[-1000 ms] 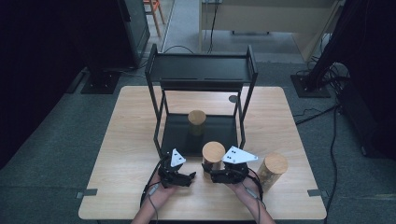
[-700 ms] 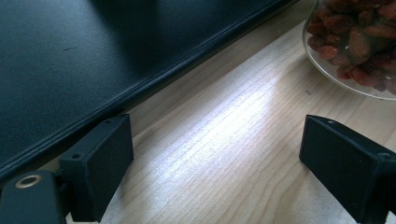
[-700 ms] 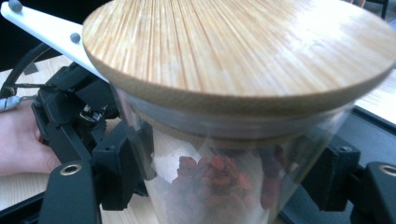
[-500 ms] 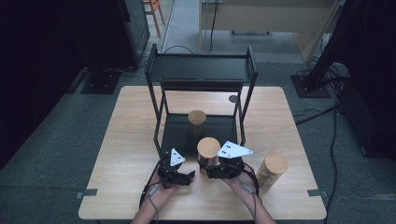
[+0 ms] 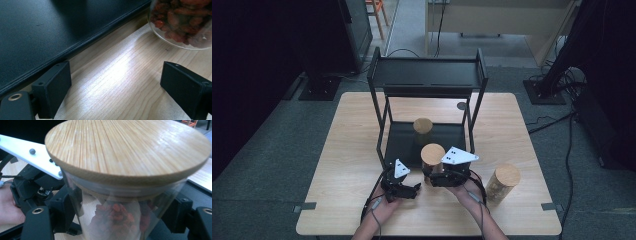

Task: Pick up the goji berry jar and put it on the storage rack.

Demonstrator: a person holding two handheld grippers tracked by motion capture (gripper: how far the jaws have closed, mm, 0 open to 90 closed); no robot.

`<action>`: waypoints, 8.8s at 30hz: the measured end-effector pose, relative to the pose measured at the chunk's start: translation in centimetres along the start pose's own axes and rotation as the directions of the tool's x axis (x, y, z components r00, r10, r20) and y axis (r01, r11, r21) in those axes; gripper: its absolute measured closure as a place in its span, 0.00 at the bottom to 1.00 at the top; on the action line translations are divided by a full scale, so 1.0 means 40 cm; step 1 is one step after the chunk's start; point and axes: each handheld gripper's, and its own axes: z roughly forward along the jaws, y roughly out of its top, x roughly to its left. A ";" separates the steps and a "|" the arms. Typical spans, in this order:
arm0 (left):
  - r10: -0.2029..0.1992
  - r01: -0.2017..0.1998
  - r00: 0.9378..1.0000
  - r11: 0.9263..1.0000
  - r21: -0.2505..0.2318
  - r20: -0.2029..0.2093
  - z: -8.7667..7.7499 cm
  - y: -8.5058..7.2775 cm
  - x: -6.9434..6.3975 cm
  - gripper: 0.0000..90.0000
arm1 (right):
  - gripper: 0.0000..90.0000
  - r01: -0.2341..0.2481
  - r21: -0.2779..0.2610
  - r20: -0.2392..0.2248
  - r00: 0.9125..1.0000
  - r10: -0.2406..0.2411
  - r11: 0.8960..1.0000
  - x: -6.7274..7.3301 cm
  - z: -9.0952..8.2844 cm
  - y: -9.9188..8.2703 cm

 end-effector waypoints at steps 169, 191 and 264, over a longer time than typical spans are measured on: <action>0.017 -0.017 1.000 1.000 0.000 0.013 -0.001 -0.001 -0.005 0.11 | 0.26 -0.118 0.045 0.060 0.992 0.115 0.992 -0.063 0.186 0.079; 0.014 -0.014 1.000 1.000 0.001 0.014 -0.001 -0.001 -0.006 0.11 | 0.28 -0.103 0.095 0.060 0.993 0.098 0.990 -0.064 0.162 0.057; 0.015 -0.015 1.000 1.000 0.002 0.014 -0.001 -0.001 -0.005 0.11 | 0.26 -0.057 0.116 0.011 0.998 0.056 0.992 -0.024 0.036 -0.025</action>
